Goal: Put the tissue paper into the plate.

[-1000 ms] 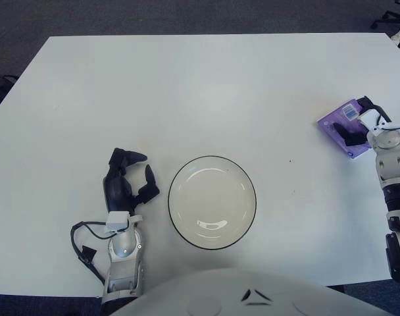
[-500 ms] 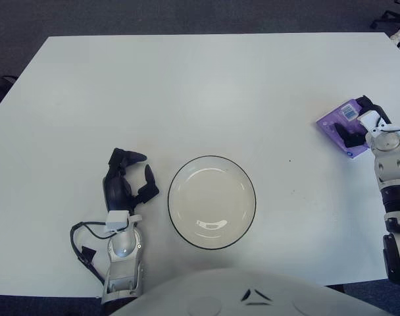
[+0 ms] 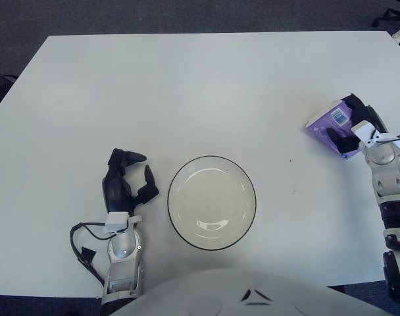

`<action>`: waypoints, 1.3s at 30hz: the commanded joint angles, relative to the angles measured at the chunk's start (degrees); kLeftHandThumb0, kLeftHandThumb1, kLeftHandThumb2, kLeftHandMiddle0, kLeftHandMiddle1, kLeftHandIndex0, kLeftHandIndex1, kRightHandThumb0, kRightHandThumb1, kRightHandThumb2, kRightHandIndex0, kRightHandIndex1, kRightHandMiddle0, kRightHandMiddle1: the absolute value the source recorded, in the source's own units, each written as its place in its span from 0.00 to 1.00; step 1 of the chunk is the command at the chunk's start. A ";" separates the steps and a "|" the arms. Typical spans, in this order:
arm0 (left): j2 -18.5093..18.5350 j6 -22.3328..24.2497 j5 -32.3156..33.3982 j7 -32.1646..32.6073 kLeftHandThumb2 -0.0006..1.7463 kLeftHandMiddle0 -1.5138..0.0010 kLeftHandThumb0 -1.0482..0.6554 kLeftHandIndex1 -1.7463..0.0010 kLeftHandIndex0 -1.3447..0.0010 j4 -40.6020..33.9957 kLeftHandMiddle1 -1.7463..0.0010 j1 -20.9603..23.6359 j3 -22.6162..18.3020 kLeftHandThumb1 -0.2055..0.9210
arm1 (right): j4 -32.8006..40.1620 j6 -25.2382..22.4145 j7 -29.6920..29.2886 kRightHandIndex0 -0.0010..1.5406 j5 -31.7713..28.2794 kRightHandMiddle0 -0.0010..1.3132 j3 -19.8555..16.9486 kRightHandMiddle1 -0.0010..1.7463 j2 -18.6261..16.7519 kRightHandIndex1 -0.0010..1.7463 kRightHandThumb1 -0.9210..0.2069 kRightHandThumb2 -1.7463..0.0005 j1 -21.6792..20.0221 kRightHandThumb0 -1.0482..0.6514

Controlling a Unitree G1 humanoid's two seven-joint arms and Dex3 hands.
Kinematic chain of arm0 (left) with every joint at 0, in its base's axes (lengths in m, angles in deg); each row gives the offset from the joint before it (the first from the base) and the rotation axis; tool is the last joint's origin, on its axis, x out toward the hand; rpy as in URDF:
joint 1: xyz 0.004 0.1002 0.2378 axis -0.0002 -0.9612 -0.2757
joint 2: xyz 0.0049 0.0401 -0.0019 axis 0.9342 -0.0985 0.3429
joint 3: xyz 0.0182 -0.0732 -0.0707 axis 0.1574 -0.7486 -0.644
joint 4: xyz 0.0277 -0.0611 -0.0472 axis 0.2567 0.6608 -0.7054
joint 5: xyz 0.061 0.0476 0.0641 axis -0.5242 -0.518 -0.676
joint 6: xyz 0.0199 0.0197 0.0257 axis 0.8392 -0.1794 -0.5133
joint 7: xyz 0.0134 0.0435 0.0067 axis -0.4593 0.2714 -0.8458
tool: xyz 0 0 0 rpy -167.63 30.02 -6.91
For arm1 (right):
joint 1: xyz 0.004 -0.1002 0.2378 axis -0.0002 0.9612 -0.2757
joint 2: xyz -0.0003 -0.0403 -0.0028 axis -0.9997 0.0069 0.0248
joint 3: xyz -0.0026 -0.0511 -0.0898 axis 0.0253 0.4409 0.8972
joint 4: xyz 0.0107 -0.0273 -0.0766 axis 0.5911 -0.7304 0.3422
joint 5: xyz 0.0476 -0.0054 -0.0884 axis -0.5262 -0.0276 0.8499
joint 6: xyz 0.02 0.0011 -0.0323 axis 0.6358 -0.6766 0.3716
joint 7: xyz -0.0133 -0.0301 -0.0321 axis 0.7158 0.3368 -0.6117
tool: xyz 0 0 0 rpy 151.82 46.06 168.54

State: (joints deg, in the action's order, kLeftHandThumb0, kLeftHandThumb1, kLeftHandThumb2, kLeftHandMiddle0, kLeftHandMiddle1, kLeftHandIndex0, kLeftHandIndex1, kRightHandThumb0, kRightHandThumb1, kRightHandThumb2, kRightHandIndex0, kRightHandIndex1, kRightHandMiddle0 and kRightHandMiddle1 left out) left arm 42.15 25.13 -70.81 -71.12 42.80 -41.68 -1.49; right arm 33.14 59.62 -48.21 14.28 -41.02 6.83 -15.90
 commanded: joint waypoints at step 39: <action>0.35 1.62 1.04 0.03 0.76 0.24 0.33 0.00 0.54 4.32 0.00 0.19 -0.39 0.46 | 17.96 22.84 -12.45 0.55 -7.35 0.47 -4.28 1.00 -17.97 0.98 0.82 0.04 5.95 0.62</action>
State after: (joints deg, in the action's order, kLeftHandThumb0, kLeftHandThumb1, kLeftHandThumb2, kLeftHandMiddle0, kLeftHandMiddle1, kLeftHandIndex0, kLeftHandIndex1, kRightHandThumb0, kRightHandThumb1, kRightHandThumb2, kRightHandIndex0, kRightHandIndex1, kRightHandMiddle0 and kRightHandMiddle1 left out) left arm 42.33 25.31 -69.93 -70.80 43.90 -40.17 -1.74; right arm 49.89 80.45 -59.79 6.48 -45.31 -10.74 -9.71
